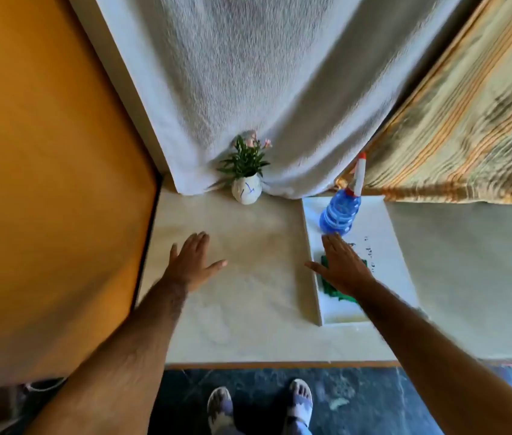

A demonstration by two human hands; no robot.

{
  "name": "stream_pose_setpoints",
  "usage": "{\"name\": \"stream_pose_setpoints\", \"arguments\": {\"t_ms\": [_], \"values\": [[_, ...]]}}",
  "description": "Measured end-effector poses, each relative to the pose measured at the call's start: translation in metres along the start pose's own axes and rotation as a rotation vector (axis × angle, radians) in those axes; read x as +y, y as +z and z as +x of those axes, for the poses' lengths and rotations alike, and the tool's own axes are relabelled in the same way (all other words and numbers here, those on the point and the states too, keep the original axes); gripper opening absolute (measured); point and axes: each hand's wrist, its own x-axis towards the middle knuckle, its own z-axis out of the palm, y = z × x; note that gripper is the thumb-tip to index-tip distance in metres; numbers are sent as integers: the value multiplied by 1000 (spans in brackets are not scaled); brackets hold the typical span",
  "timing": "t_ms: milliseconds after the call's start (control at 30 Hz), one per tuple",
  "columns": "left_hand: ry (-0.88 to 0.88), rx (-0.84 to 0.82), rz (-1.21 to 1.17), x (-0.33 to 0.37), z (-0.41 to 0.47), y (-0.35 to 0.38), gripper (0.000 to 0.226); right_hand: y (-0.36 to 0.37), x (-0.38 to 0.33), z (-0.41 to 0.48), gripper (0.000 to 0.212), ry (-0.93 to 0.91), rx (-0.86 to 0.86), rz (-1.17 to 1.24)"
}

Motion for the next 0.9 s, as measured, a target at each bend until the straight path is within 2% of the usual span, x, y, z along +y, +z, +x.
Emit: {"name": "stream_pose_setpoints", "arguments": {"t_ms": [133,333,433,533,633,733,833,900], "values": [[-23,-40,47,-7,-9,42,96,21,12,-14,103,59,-19,104],[58,136,107,-16,-13,72,107,56,19,-23,91,-2,110,130],[75,199,119,-17,-13,82,103,60,18,-21,86,42,158,317],[79,229,141,-18,-14,89,105,51,19,-16,76,158,286,554],[87,251,163,-20,-12,93,98,32,24,0,66,296,485,642],[96,268,179,-25,-9,97,96,7,31,24,77,358,632,711],[100,273,195,-30,-6,102,97,-23,35,52,96,288,644,778],[100,281,207,-31,-4,105,97,-41,34,71,101,246,659,814]]}}
